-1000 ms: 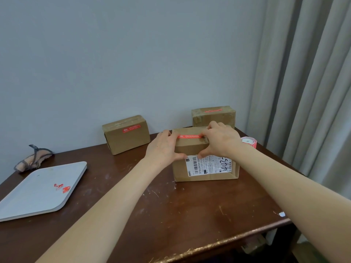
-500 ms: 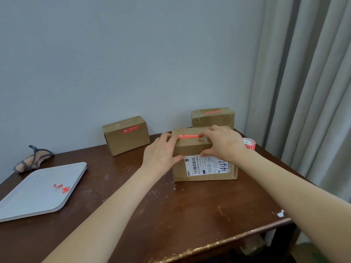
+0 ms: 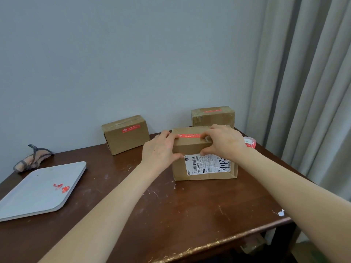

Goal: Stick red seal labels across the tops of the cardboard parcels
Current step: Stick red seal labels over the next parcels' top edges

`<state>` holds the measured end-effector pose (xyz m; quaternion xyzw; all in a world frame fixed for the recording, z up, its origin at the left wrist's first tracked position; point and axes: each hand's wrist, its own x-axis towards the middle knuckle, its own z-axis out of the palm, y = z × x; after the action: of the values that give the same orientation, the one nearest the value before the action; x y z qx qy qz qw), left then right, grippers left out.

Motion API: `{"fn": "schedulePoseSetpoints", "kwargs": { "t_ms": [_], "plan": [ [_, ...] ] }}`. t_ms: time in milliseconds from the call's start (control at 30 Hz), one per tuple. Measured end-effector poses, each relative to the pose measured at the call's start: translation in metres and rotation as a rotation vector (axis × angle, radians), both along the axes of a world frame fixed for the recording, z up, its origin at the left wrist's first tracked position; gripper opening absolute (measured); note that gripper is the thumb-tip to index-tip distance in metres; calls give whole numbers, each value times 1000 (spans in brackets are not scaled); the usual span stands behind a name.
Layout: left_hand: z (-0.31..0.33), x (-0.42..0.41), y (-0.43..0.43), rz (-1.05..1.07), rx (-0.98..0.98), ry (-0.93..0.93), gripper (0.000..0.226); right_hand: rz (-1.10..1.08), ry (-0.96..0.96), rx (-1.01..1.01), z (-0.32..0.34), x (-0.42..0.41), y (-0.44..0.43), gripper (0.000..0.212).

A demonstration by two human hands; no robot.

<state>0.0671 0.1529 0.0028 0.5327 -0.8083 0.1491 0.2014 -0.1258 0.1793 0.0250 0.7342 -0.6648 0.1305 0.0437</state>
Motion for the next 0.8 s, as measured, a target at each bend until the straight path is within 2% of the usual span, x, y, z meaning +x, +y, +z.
{"fn": "schedulePoseSetpoints", "kwargs": {
  "t_ms": [167,400,533,667,800],
  "plan": [
    [0,1,0,14,10,4,69,9,6,-10,-2,-1,-1,66],
    [1,2,0,-10,39,5,65,9,23,23,-3,0,-2,57],
    [2,-1,1,7,32,1,65,-7,29,7,-2,0,0,65],
    [1,0,0,17,52,17,66,2,21,29,0,0,-3,65],
    [1,3,1,29,126,153,70,12,-97,-20,-3,-8,0,77]
  ]
}}
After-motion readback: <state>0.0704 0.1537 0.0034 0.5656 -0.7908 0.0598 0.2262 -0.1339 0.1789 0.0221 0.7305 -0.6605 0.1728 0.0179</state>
